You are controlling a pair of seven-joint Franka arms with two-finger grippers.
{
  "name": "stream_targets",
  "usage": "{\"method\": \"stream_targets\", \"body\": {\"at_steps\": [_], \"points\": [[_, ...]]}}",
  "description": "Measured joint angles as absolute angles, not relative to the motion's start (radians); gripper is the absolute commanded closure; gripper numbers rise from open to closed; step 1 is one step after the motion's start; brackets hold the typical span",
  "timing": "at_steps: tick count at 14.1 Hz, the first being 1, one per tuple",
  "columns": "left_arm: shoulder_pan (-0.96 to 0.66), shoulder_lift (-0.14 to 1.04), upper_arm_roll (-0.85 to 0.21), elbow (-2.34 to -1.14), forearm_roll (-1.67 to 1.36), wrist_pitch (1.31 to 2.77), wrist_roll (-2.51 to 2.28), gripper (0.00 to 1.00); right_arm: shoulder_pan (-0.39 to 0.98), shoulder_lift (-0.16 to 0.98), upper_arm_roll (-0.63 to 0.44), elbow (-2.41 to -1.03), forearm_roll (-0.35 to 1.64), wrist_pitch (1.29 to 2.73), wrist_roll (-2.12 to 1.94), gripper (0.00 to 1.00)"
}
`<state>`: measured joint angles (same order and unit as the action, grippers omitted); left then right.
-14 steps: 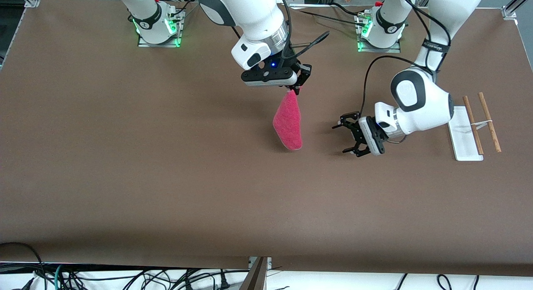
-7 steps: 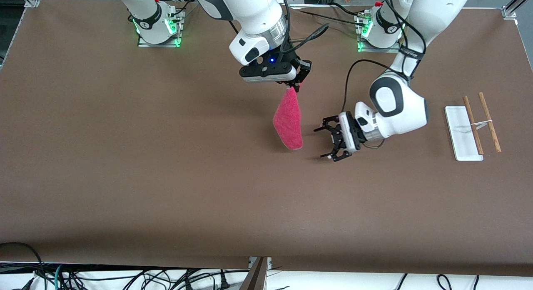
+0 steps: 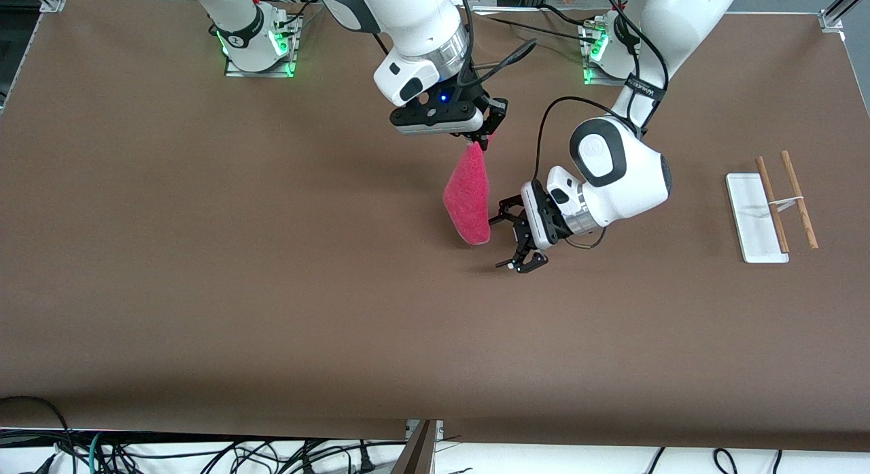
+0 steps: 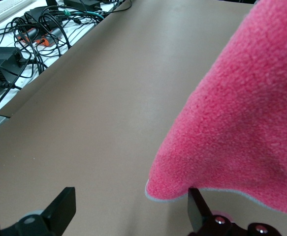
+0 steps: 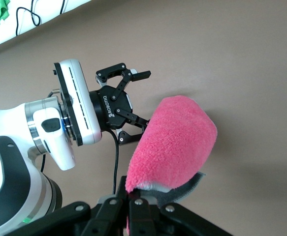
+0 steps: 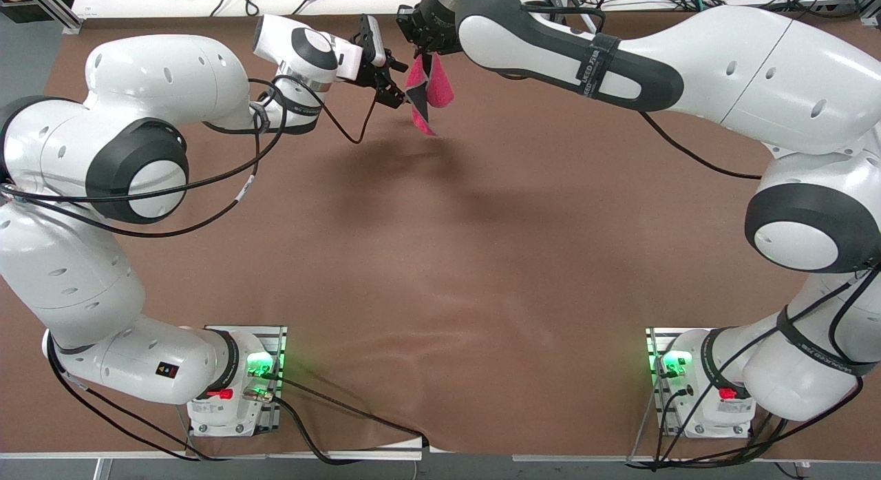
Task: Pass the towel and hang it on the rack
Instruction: 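Close the left gripper on the towel's hanging end below the right gripper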
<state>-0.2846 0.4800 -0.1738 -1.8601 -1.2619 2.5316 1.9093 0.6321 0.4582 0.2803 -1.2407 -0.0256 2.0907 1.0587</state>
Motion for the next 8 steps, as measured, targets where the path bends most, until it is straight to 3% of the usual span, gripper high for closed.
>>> {"method": "stream_targets", "body": {"at_steps": [1,4,5,6,8], "points": [[-0.289,0.486,-0.174,-1.854,-1.262,2.532,1.909,0.14,0.632,0.458,0.280,-1.241,-0.026,2.087,1.059,1.00],[-0.303,0.497,-0.174,-1.841,-1.262,2.533,1.910,0.13,0.632,0.458,0.279,-1.241,-0.026,2.080,1.059,1.00],[-0.307,0.498,-0.174,-1.840,-1.262,2.533,1.910,0.17,0.632,0.457,0.278,-1.241,-0.026,2.080,1.059,1.00],[-0.311,0.498,-0.174,-1.839,-1.262,2.533,1.910,0.33,0.632,0.457,0.278,-1.241,-0.026,2.079,1.059,1.00],[-0.316,0.498,-0.174,-1.836,-1.262,2.534,1.910,0.86,0.632,0.457,0.278,-1.241,-0.026,2.077,1.059,1.00]]}}
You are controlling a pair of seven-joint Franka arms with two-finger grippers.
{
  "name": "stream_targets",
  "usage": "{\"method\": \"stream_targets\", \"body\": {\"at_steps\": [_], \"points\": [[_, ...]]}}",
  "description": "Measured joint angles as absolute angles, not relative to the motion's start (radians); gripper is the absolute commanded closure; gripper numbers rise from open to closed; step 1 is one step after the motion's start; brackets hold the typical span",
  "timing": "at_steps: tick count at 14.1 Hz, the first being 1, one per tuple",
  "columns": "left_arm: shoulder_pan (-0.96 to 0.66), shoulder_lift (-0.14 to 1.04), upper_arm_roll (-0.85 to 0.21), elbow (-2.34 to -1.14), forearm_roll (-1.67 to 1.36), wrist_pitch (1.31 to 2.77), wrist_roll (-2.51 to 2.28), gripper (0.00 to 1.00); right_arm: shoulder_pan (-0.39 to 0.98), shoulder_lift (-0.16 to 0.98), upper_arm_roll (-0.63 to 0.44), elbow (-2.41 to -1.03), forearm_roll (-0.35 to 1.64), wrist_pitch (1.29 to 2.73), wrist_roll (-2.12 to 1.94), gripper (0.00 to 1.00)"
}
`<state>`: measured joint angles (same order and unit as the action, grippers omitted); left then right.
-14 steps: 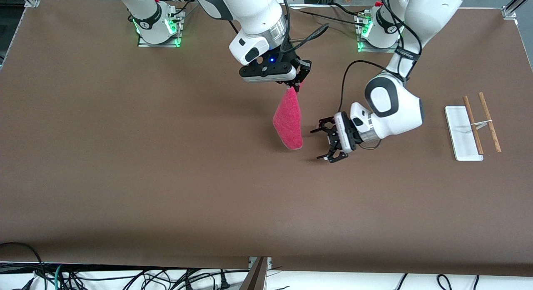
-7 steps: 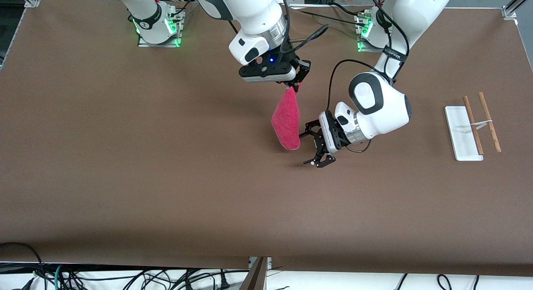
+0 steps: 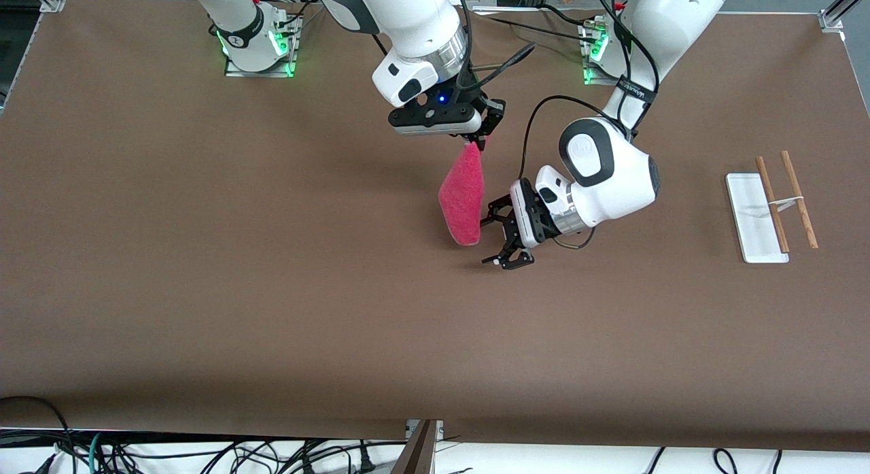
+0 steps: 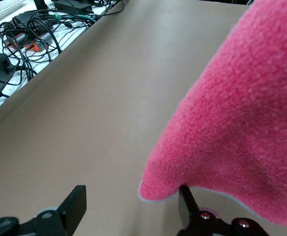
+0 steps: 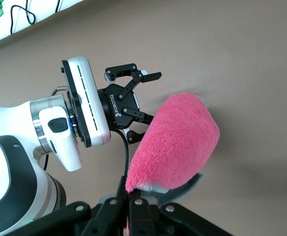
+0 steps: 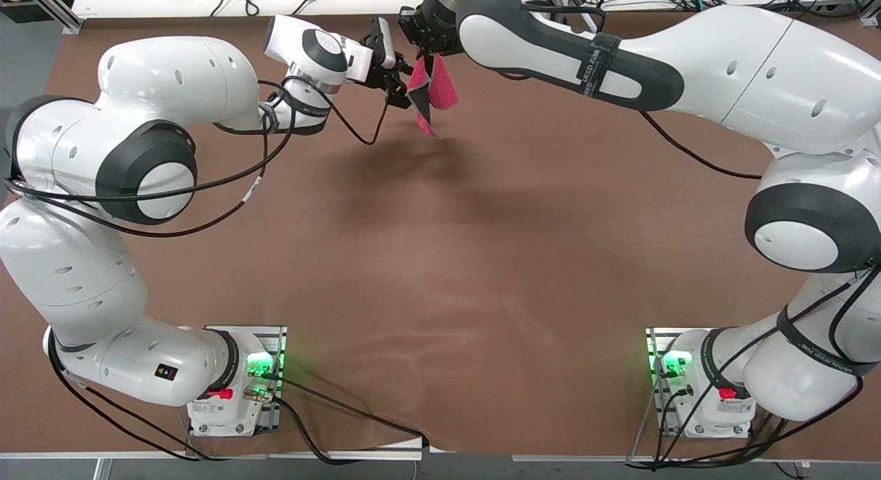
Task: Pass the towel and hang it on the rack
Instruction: 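Close the left gripper on the towel's hanging end below the right gripper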
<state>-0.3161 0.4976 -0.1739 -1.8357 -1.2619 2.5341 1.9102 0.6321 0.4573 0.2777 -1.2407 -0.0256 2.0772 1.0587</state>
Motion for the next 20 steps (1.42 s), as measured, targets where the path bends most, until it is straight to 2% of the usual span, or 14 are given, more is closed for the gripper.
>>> {"method": "stream_targets", "body": {"at_steps": [1,12,13,14,20], "points": [[-0.317,0.498,-0.174,-1.834,-1.262,2.534,1.910,1.00,0.632,0.457,0.278,-1.241,-0.026,2.077,1.059,1.00],[-0.318,0.498,-0.173,-1.827,-1.243,2.535,1.914,1.00,0.635,0.451,0.283,-1.208,-0.026,2.076,1.059,1.00],[-0.318,0.498,-0.173,-1.826,-1.243,2.535,1.914,0.87,0.635,0.451,0.283,-1.208,-0.026,2.076,1.059,1.00],[-0.318,0.498,-0.172,-1.826,-1.243,2.535,1.914,0.01,0.635,0.451,0.283,-1.208,-0.026,2.076,1.059,1.00],[-0.317,0.495,-0.170,-1.823,-1.243,2.535,1.914,0.00,0.636,0.451,0.283,-1.208,-0.026,2.075,1.059,1.00]]}}
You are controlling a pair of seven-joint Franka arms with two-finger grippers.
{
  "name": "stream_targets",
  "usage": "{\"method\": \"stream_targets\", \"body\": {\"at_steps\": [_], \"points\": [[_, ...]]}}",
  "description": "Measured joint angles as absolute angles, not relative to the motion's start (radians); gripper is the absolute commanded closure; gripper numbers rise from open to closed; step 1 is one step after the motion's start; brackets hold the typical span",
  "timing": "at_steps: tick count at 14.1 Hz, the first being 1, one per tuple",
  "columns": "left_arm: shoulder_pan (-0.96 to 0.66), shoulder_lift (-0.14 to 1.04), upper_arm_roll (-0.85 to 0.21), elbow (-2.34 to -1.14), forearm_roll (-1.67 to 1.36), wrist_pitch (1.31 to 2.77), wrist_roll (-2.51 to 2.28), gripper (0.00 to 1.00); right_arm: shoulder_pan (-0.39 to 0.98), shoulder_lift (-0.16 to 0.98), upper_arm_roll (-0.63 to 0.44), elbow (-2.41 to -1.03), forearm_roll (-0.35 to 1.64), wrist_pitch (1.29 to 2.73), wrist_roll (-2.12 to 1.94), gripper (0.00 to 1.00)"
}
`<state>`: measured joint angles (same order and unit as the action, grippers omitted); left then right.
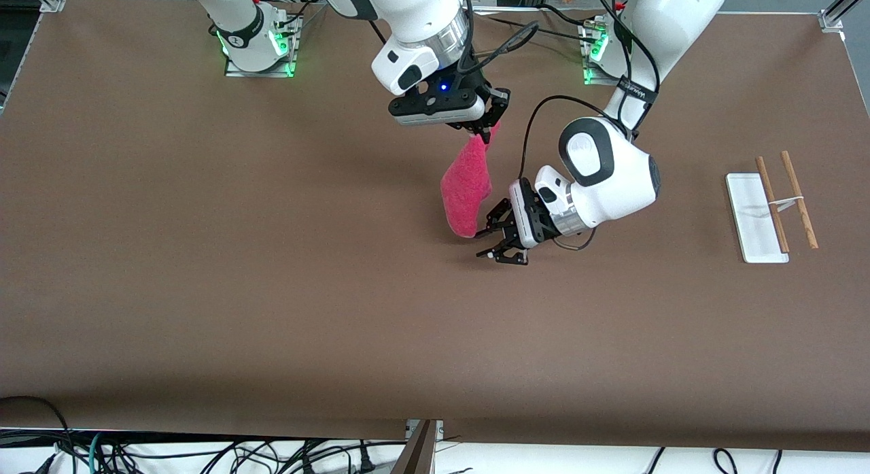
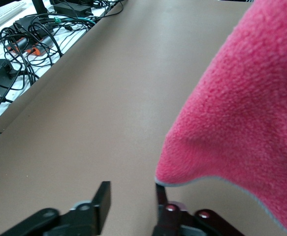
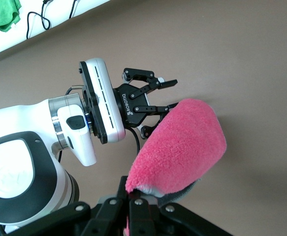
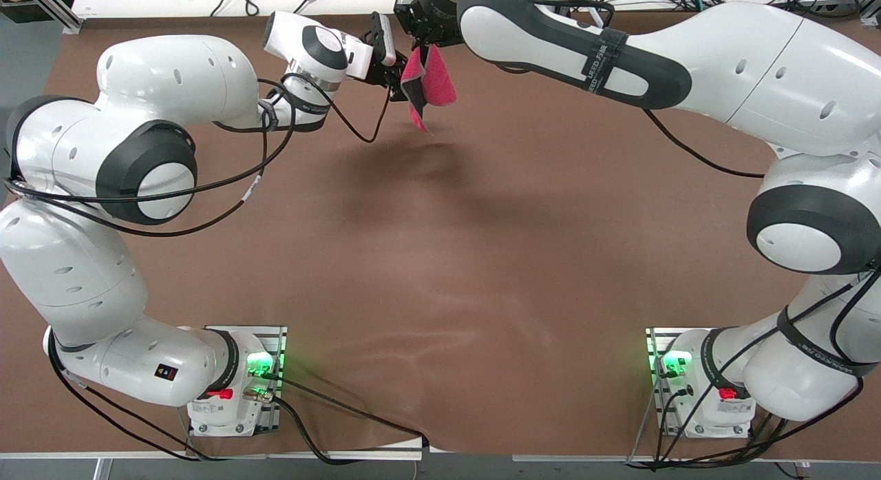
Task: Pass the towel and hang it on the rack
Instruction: 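Close the left gripper on the towel's hanging end below the right gripper, then open the right gripper and carry the towel away with the left gripper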
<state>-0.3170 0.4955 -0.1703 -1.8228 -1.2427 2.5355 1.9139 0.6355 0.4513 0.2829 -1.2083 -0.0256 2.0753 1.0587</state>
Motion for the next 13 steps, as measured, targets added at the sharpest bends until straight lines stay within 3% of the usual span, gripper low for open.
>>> {"method": "stream_targets", "body": {"at_steps": [8,9,10,11,12,13], "points": [[-0.324,0.480,-0.188,-1.805,-1.243,2.527,1.913,0.00,0.636,0.451,0.283,-1.208,-0.026,2.075,1.059,1.00],[-0.329,0.480,-0.193,-1.805,-1.243,2.527,1.913,0.09,0.636,0.451,0.283,-1.208,-0.026,2.075,1.059,1.00],[-0.335,0.480,-0.198,-1.805,-1.243,2.527,1.913,0.43,0.636,0.451,0.283,-1.208,-0.026,2.075,1.059,1.00],[-0.342,0.480,-0.199,-1.806,-1.243,2.527,1.913,0.61,0.636,0.451,0.283,-1.208,-0.026,2.075,1.059,1.00],[-0.350,0.481,-0.199,-1.807,-1.243,2.526,1.913,0.91,0.636,0.451,0.283,-1.208,-0.026,2.075,1.059,1.00],[-0.357,0.482,-0.200,-1.808,-1.243,2.524,1.913,1.00,0.636,0.451,0.283,-1.208,-0.026,2.074,1.059,1.00]]}}
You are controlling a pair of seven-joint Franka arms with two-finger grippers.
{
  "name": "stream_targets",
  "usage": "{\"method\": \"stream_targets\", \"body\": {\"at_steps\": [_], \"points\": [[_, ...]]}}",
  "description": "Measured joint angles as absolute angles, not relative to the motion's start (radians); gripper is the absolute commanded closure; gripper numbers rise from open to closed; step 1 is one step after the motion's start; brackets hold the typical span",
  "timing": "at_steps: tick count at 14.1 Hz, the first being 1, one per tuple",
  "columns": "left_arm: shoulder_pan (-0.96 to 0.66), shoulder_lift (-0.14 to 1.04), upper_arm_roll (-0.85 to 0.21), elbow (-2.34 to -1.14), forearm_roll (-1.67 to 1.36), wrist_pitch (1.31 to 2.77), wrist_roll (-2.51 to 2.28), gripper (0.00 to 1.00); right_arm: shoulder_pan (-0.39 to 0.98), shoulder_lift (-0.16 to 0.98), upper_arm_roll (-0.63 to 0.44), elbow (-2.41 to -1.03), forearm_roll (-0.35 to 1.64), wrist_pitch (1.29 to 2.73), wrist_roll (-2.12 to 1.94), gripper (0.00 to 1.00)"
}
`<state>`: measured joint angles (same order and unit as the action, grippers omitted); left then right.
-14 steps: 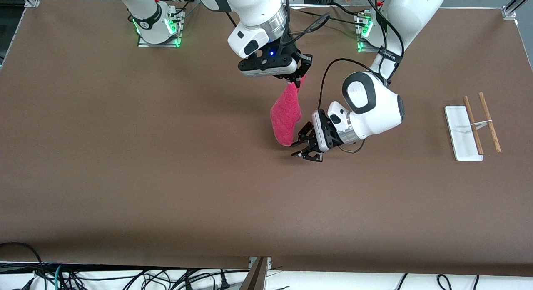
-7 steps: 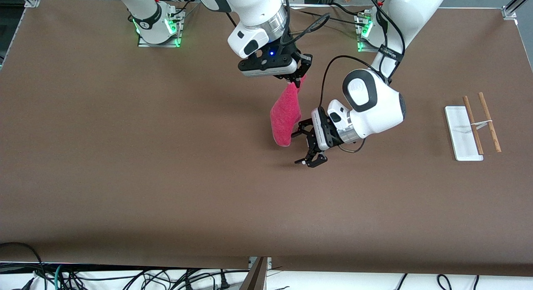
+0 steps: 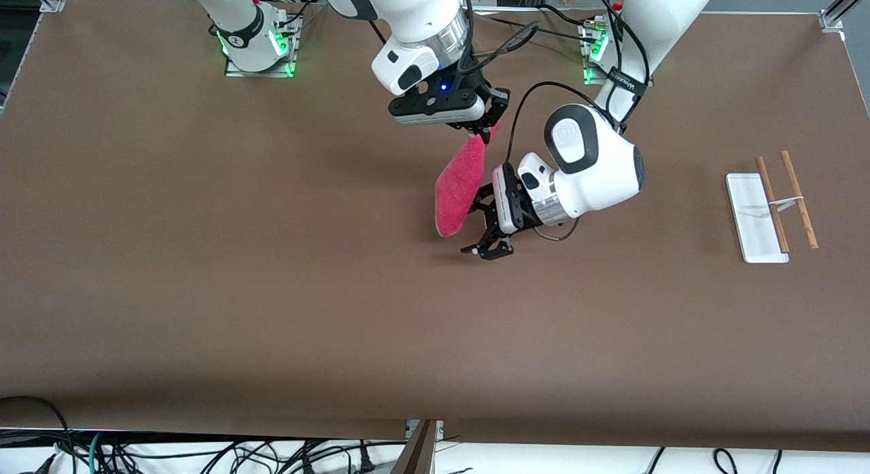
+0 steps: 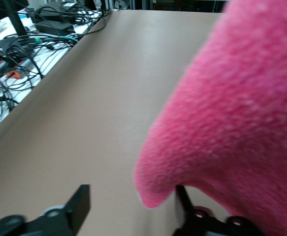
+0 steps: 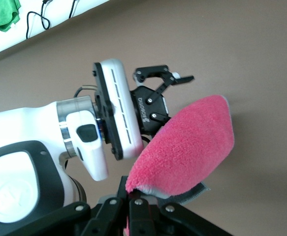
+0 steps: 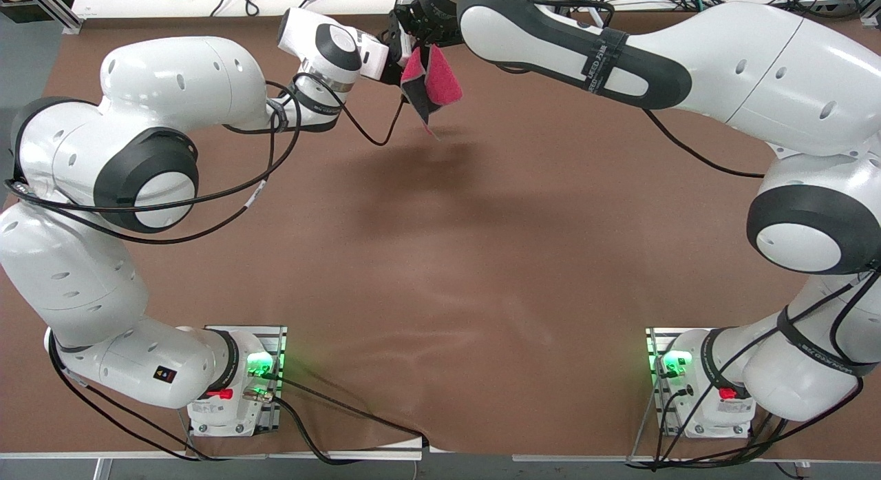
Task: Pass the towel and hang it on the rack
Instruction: 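Open the right gripper and carry the towel away with the left gripper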
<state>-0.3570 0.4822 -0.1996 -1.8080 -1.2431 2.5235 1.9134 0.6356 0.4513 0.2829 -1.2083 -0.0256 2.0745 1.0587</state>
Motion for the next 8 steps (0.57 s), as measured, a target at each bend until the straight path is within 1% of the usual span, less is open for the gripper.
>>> {"method": "stream_targets", "body": {"at_steps": [8], "points": [[-0.375,0.494,-0.223,-1.826,-1.240,2.505,1.913,1.00,0.636,0.451,0.283,-1.208,-0.026,2.073,1.059,1.00]]}}
